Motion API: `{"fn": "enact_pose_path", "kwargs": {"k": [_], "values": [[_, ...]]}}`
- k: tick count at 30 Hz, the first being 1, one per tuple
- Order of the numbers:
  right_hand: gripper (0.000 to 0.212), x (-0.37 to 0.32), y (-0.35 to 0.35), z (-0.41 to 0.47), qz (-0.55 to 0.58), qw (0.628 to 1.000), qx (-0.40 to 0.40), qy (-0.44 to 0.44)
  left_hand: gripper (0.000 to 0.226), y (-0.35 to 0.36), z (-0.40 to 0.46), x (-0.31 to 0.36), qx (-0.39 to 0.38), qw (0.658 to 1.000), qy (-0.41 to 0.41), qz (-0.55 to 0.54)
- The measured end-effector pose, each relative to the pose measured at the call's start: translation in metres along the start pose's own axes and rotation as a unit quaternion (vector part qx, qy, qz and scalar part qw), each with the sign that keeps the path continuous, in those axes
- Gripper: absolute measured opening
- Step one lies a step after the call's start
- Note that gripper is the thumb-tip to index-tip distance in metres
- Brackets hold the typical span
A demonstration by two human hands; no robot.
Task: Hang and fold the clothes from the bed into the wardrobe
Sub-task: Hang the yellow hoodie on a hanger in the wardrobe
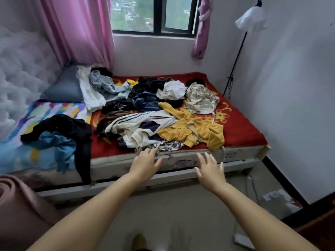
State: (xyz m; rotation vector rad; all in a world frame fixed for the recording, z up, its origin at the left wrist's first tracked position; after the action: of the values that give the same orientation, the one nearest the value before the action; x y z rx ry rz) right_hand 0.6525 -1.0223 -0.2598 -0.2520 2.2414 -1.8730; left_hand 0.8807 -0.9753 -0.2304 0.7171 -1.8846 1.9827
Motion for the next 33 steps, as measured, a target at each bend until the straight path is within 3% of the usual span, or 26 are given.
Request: {"fn": "enact_pose_path", "kwargs": {"k": [13, 20, 26, 33], "values": [[0.056, 0.104, -0.025, 0.211, 0.033, 0.988, -0.030, 0.146, 0.051, 0.042, 0.286, 0.031, -0.097, 0.993, 0.064, 0.021], [0.057, 0.158, -0.001, 0.292, 0.042, 0.978, -0.081, 0.188, 0.049, 0.093, 0.383, 0.057, -0.155, 0.982, 0.102, 0.043], [0.057, 0.208, 0.022, 0.401, 0.045, 0.979, -0.122, 0.155, 0.048, 0.157, 0.492, 0.066, -0.179, 0.981, 0.072, 0.036], [0.060, 0.257, 0.079, 0.533, 0.041, 0.970, -0.220, 0.097, 0.050, 0.268, 0.590, 0.048, -0.239, 0.970, -0.043, 0.018]]}}
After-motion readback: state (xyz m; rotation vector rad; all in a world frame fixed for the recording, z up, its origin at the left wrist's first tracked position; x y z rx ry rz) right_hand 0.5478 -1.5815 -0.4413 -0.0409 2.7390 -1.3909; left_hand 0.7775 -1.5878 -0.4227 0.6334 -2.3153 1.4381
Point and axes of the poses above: each hand's wrist, its own z-axis towards the middle knuckle, its own y-axis out of the palm, x = y × z, the point moved 8 cm from there along z, towards the middle knuckle, and after that the axes turned 8 degrees about -z, right-handed, at the moved point
